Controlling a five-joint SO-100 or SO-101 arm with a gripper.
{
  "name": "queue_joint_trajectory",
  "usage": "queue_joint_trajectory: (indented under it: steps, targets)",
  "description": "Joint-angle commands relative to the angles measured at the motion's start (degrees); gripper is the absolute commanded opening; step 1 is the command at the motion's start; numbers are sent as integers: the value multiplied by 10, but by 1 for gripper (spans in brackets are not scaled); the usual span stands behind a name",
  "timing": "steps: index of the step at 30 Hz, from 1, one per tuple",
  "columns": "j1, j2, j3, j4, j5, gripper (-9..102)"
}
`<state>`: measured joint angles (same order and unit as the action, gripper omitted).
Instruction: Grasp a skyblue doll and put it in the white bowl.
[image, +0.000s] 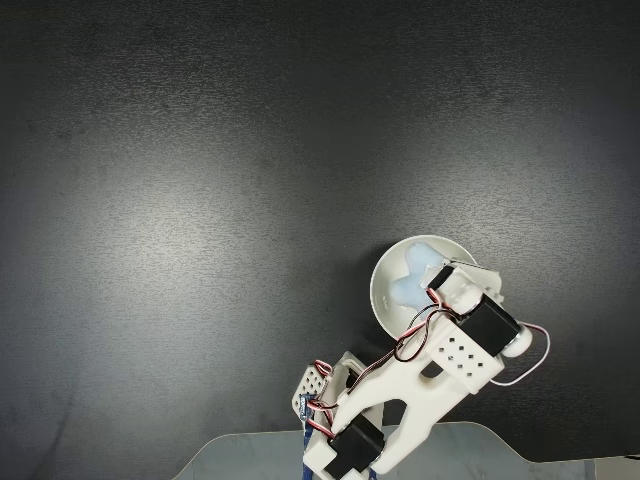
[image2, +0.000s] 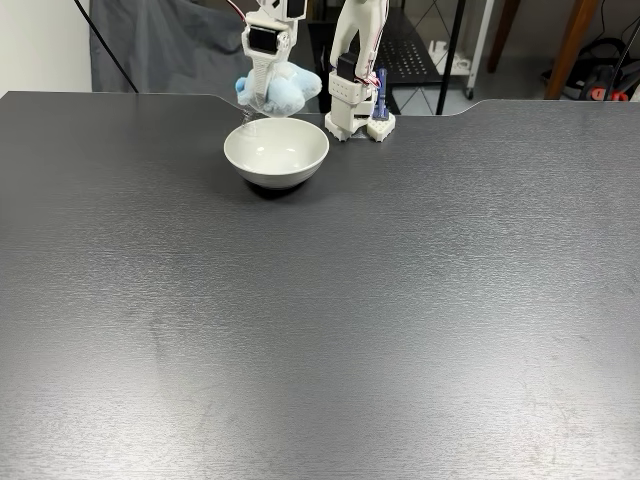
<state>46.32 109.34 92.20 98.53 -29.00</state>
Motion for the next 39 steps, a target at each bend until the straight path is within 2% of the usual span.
queue_joint_trajectory:
  steps: [1,9,19,30,39]
  targets:
    - [4,40,-5,30,-3,-1]
    - [4,34,-4,30,-9,5]
    - [79,32,-4,30,-9,21]
    - [72,10,-3,30,-9,40]
    - [72,-28,-4,30,-9,42]
